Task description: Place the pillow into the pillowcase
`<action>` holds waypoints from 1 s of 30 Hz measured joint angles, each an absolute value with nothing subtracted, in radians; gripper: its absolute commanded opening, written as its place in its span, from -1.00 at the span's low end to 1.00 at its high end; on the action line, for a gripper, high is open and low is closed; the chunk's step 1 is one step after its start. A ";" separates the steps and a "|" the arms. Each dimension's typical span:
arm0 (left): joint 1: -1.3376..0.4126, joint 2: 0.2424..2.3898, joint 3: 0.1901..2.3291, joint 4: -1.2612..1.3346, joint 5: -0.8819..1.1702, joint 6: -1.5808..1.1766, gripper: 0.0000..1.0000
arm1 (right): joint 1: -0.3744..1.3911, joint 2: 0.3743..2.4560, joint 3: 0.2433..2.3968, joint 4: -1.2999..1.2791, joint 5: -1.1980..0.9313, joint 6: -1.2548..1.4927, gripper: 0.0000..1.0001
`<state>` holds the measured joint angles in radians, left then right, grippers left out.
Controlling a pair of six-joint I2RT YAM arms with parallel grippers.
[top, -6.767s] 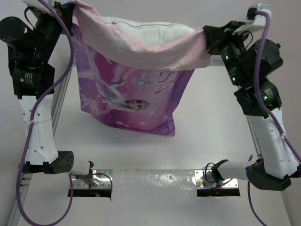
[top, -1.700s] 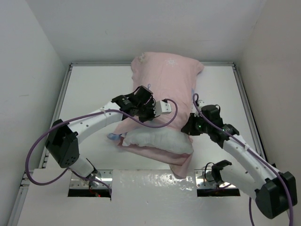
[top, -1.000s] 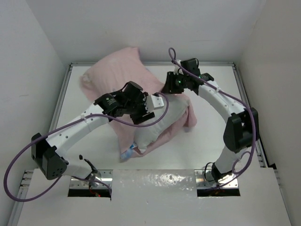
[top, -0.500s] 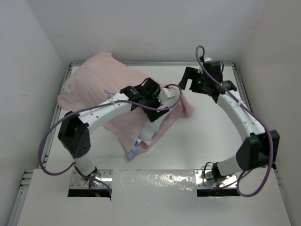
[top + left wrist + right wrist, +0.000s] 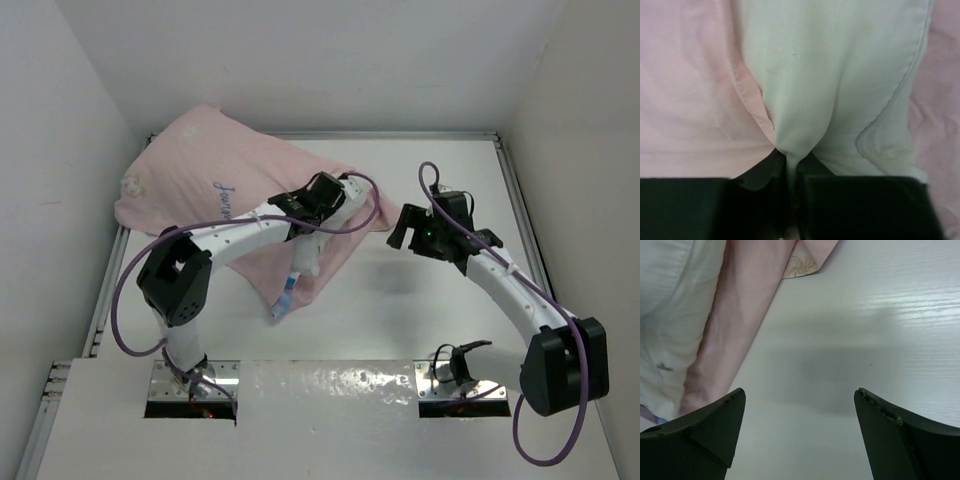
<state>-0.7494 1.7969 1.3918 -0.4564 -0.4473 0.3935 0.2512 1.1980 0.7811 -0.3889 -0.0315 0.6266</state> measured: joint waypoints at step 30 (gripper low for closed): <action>-0.611 1.518 1.720 -0.844 -0.081 0.421 -1.00 | 0.512 1.751 0.950 0.271 -0.051 0.966 0.80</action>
